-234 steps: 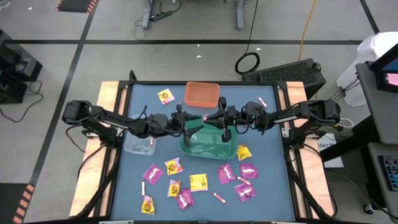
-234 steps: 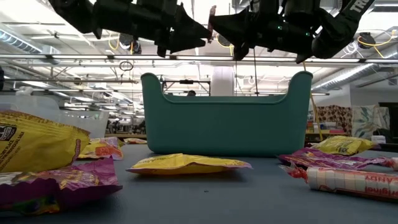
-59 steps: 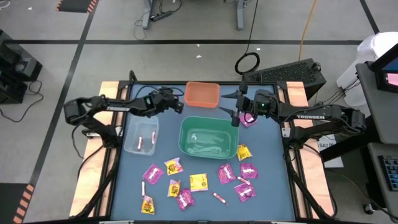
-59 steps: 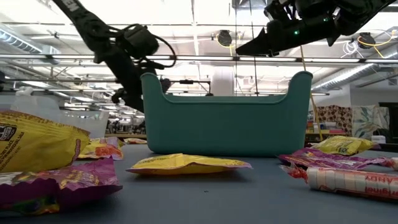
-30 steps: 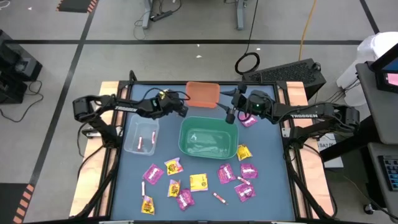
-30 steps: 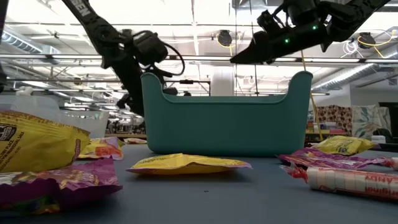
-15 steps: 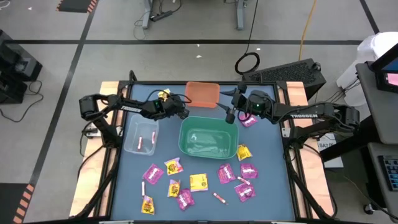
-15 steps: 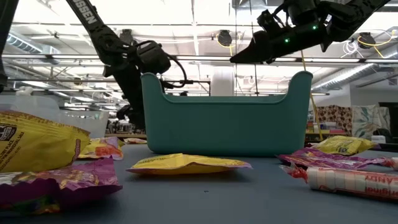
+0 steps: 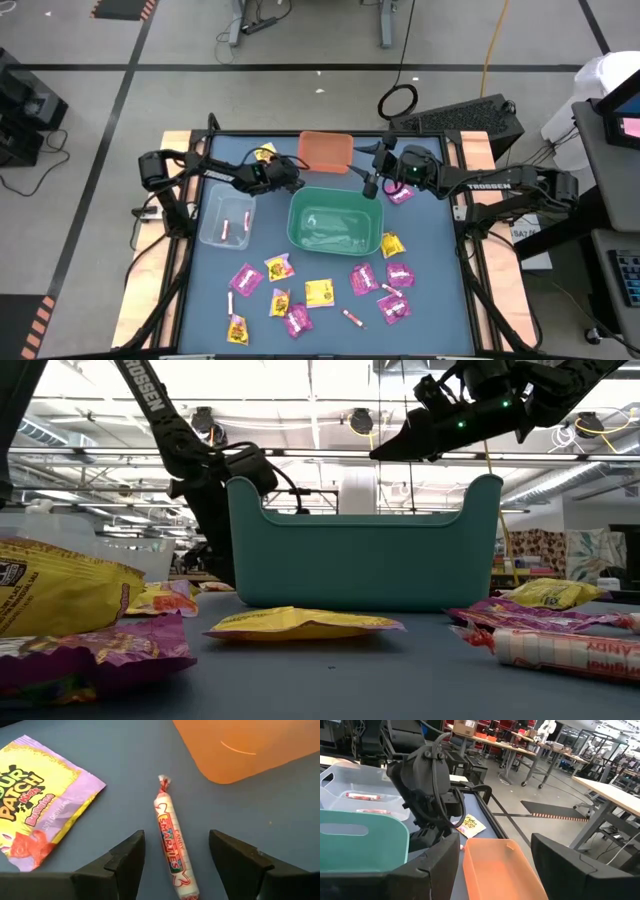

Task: Sort candy
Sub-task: Put the orange candy into the transparent bin

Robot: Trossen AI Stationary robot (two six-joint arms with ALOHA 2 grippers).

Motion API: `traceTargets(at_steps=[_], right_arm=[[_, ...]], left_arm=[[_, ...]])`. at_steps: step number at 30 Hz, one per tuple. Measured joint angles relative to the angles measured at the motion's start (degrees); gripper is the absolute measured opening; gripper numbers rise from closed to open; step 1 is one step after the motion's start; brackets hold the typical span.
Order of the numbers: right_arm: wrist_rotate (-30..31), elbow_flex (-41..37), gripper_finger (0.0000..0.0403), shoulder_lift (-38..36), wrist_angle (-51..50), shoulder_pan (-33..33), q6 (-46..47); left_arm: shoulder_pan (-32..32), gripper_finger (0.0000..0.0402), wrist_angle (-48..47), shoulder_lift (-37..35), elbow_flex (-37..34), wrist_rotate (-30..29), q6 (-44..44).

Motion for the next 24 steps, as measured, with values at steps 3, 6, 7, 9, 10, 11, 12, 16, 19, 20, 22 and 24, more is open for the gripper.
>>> traceTargets(at_steps=[3, 6, 7, 9, 10, 11, 12, 16, 19, 20, 22, 24], right_arm=[[-0.02, 0.00, 0.0235, -0.02, 0.06, 0.00, 0.00], [0.00, 0.00, 0.0235, -0.02, 0.08, -0.01, 0.00], [-0.01, 0.00, 0.0235, -0.02, 0.08, 0.00, 0.00], [-0.02, 0.00, 0.0235, -0.02, 0.08, 0.00, 0.00], [0.00, 0.00, 0.0235, -0.02, 0.08, 0.00, 0.00], [-0.02, 0.00, 0.0235, -0.02, 0.08, 0.00, -0.04], [-0.02, 0.00, 0.0235, -0.02, 0.06, -0.01, -0.13], [-0.02, -0.01, 0.0235, -0.02, -0.08, -0.01, -0.22], [-0.05, -0.02, 0.0235, -0.02, -0.14, 0.00, -0.22], [-0.06, -0.02, 0.0235, -0.02, -0.16, 0.00, -0.22], [-0.06, -0.02, 0.0235, -0.02, -0.20, 0.00, -0.24], [-0.06, -0.02, 0.0235, -0.02, -0.24, 0.00, -0.26]], left_arm=[[-0.36, 0.0203, -0.02, 0.02, 0.00, -0.17, 0.13], [-0.70, 0.0166, -0.01, 0.04, 0.00, -0.40, 0.04], [-0.73, 0.0152, -0.03, 0.04, 0.00, -0.40, 0.02], [-0.74, 0.0124, -0.09, 0.04, 0.00, -0.40, -0.02], [-0.74, 0.0111, -0.11, 0.04, 0.00, -0.39, -0.02], [-0.74, 0.0098, -0.17, 0.04, 0.00, -0.40, -0.04], [-0.74, 0.0087, -0.24, 0.04, 0.00, -0.40, -0.04], [-0.74, 0.0050, -0.37, 0.04, 0.02, -0.43, -0.02], [-0.74, 0.0043, -0.35, -0.09, 0.02, -0.60, -0.04], [-0.74, 0.0043, -0.35, -0.18, 0.02, -0.58, -0.04], [-0.74, 0.0048, -0.54, -0.55, 0.00, -0.56, -0.04], [-0.72, 0.0049, -0.94, -1.37, -0.09, -0.55, -0.01]])
